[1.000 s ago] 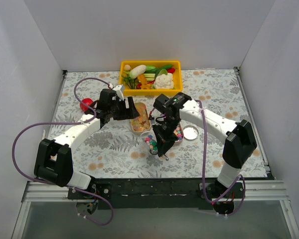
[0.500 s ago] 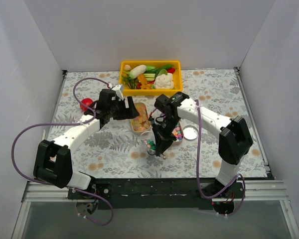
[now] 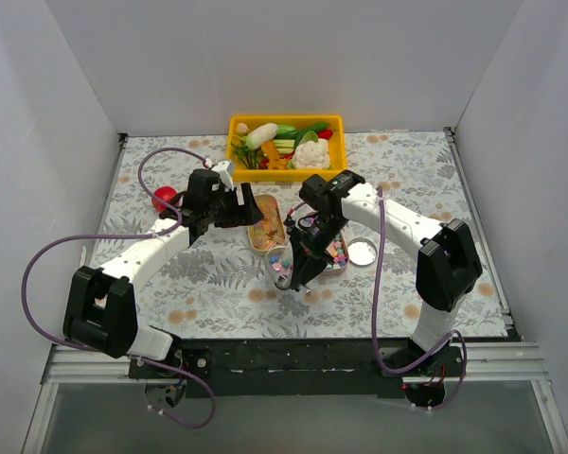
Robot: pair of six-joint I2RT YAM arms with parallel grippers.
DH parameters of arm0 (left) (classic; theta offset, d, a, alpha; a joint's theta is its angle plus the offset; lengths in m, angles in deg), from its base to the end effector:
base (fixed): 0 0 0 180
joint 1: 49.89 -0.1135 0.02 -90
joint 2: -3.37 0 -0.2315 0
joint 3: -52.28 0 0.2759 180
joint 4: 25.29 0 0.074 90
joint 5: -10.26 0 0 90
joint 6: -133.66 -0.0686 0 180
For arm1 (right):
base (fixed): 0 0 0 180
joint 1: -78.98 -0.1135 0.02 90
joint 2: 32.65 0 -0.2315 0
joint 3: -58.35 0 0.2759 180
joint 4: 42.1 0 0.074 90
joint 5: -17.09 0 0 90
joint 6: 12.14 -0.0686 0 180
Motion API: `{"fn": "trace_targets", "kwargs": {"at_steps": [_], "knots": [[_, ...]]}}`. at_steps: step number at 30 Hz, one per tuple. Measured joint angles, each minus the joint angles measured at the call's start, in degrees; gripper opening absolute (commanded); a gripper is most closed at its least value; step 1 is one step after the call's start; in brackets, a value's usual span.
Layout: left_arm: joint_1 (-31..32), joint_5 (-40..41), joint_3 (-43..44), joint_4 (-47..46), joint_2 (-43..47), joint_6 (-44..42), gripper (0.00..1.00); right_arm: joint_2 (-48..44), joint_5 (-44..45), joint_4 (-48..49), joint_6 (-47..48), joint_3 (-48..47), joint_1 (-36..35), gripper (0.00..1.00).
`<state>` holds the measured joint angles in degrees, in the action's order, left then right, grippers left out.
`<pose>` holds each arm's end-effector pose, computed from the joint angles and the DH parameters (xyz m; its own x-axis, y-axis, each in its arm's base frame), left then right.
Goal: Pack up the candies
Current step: Place the fake candies in the packing bottle.
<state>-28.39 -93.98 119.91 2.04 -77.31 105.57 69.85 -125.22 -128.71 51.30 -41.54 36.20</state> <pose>0.3272 -0.1470 0.1886 -0.7510 -0.6232 -0.2181 -0.2824 0.6018 -0.7471 0.2180 0.2757 0.2110 -0.8457 -0.4101 0.3416 -0.0503 0.6985 0.7138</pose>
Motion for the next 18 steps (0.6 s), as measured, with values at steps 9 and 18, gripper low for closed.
{"fn": "trace_targets", "kwargs": {"at_steps": [9,18], "knots": [[0.0,0.35,0.0,-0.02,0.0,0.02,0.76,-0.02,-6.05,0.02,-0.83,3.28,1.49,0.01],[0.0,0.37,0.0,0.0,0.0,0.0,0.76,0.2,-7.45,-0.61,-1.79,0.24,2.71,0.01]]}}
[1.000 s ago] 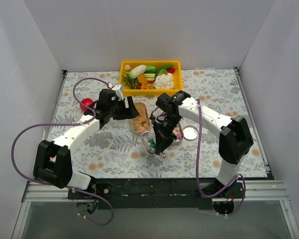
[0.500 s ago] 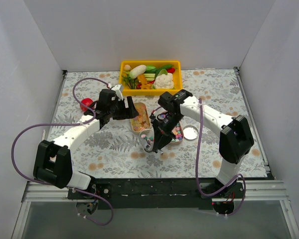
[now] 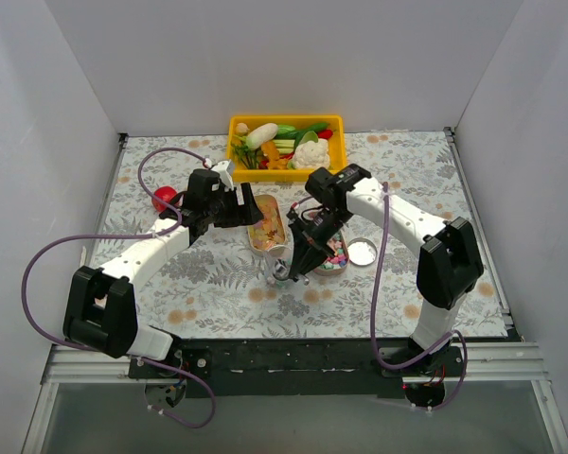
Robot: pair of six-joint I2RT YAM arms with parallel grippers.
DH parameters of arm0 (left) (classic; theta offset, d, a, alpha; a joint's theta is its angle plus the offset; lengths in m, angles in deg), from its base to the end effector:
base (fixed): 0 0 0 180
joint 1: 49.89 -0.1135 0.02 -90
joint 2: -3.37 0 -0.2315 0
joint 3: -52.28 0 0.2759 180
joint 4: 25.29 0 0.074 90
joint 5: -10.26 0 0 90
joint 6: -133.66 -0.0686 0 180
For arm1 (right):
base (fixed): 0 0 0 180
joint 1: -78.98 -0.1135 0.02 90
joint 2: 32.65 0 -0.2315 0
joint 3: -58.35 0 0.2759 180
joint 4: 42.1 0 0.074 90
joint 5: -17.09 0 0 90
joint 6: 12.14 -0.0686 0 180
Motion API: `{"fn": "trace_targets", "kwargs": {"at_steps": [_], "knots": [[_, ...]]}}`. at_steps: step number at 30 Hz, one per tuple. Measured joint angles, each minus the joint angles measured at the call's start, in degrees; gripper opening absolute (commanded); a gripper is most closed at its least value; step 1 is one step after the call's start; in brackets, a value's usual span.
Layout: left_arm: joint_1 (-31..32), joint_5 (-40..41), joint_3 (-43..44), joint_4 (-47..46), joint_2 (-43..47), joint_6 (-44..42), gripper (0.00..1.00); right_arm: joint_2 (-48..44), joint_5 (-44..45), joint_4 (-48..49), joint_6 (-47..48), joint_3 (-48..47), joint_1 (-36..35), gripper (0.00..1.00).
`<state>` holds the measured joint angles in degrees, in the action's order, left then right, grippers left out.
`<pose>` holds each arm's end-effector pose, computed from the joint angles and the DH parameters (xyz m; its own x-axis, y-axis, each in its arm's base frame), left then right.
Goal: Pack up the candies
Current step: Place the fake candies in the packing bottle, then scoop the fake candies from the storage box.
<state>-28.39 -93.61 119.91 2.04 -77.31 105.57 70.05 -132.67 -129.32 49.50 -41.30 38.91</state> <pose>0.3274 -0.1466 0.1886 -0.7476 -0.6260 -0.2217 -0.2842 0.6033 -0.7452 0.2265 0.2680 0.2161 -0.8259 -0.3821 0.4145 0.0810 0.6472 0.7580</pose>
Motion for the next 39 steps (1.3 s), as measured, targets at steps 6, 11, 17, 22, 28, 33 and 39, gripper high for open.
{"fn": "trace_targets", "kwargs": {"at_steps": [6,11,17,22,28,33,39], "knots": [[0.0,0.0,0.2,0.31,0.0,-0.13,0.77,0.04,6.29,0.11,0.11,-9.6,0.76,0.01],[0.0,-0.11,2.27,0.83,-0.37,-0.15,0.79,-2.29,19.54,0.42,1.18,-10.88,3.1,0.01],[0.07,-0.83,7.32,0.35,-4.72,-0.22,0.83,-6.19,41.7,0.39,5.55,-5.62,5.64,0.01],[1.27,-1.42,13.18,0.22,-11.56,-0.94,0.86,-4.83,54.93,-0.22,9.01,-4.57,5.95,0.01],[5.18,-2.03,24.09,-0.09,-22.64,-3.41,0.88,-1.42,58.38,-0.11,11.19,-4.2,6.36,0.01],[8.13,-1.95,33.18,-0.39,-32.22,-5.57,0.88,0.94,56.96,0.07,12.35,-2.58,6.43,0.01],[10.86,-0.72,39.1,-0.17,-40.17,-7.58,0.88,0.94,53.94,0.11,12.74,0.02,6.4,0.01]]}}
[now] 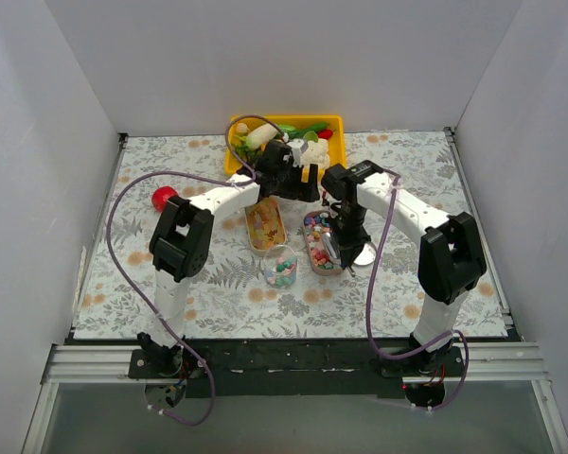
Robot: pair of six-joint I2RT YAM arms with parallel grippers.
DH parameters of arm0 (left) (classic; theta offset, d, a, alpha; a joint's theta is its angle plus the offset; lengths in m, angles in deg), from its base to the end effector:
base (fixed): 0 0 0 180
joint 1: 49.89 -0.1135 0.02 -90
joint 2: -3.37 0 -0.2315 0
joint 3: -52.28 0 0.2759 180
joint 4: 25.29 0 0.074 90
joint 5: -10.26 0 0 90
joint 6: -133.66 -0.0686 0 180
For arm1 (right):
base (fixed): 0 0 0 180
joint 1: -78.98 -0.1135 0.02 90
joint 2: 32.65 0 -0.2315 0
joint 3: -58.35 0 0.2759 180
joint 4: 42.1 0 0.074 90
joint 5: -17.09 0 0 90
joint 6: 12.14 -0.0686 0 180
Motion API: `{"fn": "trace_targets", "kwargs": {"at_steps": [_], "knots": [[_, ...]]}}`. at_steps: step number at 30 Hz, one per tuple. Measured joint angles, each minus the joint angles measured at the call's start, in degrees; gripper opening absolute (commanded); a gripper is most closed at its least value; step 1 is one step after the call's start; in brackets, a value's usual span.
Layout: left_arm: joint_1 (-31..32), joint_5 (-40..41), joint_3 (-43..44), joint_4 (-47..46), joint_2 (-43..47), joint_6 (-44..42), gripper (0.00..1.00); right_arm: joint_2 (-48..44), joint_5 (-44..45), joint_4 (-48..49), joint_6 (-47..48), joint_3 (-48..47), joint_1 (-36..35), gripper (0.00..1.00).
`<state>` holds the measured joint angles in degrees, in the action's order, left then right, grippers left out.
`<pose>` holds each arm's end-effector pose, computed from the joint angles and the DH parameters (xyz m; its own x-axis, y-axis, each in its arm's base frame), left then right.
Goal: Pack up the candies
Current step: Scoop the fake candies from the storage box.
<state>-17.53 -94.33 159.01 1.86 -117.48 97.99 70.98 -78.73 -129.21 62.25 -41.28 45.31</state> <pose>0.4231 -0.2885 0.1523 -0.8756 -0.3759 -0.3033 -0.0573 0.7044 -0.7075 0.2850 0.1982 0.1770 -0.9494 -0.3108 0.0459 -0.3057 0.9476 0.0924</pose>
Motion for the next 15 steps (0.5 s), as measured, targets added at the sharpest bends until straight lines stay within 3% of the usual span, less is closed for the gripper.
{"fn": "trace_targets", "kwargs": {"at_steps": [15], "knots": [[3.02,3.08,2.08,-1.36,-3.63,-4.2,0.84,2.01,-12.79,-0.26,-0.09,4.44,1.66,0.01]]}}
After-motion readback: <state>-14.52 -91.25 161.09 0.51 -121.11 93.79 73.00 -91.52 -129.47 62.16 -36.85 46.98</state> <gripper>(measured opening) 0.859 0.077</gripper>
